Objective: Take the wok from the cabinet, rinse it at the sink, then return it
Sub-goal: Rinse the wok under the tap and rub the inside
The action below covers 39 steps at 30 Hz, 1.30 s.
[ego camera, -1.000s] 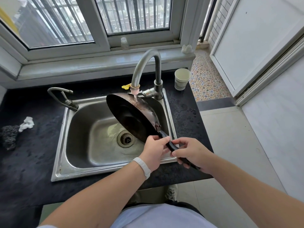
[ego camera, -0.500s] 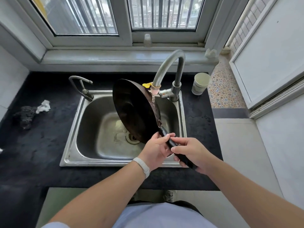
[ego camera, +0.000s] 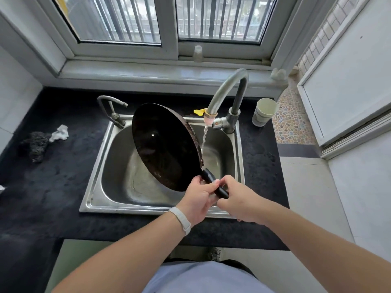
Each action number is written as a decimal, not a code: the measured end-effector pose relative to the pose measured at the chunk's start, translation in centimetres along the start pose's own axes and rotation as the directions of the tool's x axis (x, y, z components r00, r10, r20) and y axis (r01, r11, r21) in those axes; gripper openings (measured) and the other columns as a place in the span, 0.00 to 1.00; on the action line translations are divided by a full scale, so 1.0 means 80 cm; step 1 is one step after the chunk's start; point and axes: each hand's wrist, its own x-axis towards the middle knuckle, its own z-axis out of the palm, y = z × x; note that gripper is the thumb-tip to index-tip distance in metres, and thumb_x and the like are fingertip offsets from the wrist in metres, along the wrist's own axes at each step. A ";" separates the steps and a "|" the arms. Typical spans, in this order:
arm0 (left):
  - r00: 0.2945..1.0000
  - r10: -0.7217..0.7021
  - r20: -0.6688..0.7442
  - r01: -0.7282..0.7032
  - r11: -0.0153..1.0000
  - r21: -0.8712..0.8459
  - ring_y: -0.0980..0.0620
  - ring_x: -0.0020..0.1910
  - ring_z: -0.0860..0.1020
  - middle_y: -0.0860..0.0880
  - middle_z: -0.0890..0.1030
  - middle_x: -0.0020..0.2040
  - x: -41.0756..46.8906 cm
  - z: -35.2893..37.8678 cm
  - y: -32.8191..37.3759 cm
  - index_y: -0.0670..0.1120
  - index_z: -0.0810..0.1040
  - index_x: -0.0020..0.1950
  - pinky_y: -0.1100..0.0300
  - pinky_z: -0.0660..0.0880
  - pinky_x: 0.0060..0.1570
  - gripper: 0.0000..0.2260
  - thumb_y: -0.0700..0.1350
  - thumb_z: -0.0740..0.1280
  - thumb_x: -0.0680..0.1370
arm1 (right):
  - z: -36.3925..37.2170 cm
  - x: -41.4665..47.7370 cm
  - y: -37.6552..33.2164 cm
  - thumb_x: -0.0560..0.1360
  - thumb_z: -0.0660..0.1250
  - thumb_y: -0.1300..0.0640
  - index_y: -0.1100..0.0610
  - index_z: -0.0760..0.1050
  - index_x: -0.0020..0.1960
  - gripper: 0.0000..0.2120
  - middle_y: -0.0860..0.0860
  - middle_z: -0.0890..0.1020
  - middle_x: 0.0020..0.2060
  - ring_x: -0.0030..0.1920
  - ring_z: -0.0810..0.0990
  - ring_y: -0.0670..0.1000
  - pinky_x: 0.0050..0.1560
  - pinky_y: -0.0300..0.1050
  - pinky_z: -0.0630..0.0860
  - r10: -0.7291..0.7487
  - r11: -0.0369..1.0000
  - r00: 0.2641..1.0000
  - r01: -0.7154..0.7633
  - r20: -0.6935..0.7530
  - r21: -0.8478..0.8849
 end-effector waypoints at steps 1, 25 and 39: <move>1.000 0.004 -0.006 -0.004 1.000 0.007 0.45 0.52 0.85 0.38 0.80 0.59 -0.002 -0.001 0.000 0.38 0.70 0.66 0.53 0.82 0.44 0.16 0.33 0.66 0.79 | 0.003 -0.001 0.001 0.77 0.65 0.55 0.49 0.66 0.62 0.16 0.58 0.80 0.43 0.32 0.75 0.52 0.30 0.47 0.77 -0.017 1.000 1.000 0.017 -0.010 -0.002; 0.994 -0.016 0.110 0.031 0.990 -0.138 0.46 0.48 0.83 0.42 0.77 0.48 -0.013 -0.042 0.024 0.42 0.69 0.63 0.58 0.82 0.40 0.14 0.29 0.61 0.80 | 0.032 -0.006 -0.012 0.78 0.65 0.66 0.54 0.70 0.69 0.20 0.57 0.77 0.35 0.28 0.75 0.50 0.27 0.44 0.73 -0.090 0.819 0.982 -0.020 0.163 0.573; 0.994 0.003 0.105 0.000 0.999 -0.033 0.44 0.52 0.80 0.42 0.79 0.54 -0.023 -0.053 0.035 0.42 0.70 0.63 0.56 0.81 0.41 0.14 0.30 0.62 0.80 | 0.044 -0.002 -0.033 0.80 0.61 0.65 0.42 0.68 0.63 0.20 0.54 0.74 0.32 0.30 0.74 0.52 0.34 0.48 0.76 -0.036 0.761 0.954 -0.167 0.298 0.627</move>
